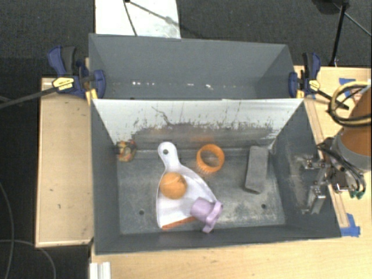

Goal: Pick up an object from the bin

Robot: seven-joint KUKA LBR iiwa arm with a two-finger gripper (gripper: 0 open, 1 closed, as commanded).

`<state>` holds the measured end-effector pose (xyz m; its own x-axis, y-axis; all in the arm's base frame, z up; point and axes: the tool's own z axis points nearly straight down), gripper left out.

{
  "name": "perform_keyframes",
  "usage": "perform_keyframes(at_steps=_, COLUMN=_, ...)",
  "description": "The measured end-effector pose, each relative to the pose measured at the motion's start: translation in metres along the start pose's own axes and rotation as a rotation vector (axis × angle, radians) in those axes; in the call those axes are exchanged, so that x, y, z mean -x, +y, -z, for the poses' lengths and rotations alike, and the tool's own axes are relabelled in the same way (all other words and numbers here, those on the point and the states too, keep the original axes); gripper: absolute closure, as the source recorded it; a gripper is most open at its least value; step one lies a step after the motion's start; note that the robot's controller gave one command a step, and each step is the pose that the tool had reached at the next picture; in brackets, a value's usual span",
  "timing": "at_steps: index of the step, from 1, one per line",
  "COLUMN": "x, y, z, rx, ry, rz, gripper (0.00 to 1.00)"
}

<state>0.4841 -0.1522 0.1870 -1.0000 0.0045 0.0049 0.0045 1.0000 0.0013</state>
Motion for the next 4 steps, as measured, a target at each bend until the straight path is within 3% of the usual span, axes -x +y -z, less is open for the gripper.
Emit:
perform_keyframes(at_steps=1, x=0.002, y=0.001, z=0.004, rx=-0.002, ry=-0.008, rz=0.006, gripper=0.00)
perform_keyframes(at_steps=2, x=0.034, y=0.016, z=-0.045, rx=-0.006, ry=-0.015, rz=0.297, gripper=0.00)
perform_keyframes(at_steps=3, x=0.052, y=0.035, z=-0.050, rx=0.000, ry=-0.003, rz=0.504, gripper=0.00)
perform_keyframes(at_steps=4, x=0.066, y=0.057, z=-0.036, rx=-0.004, ry=-0.008, rz=0.827, gripper=0.00)
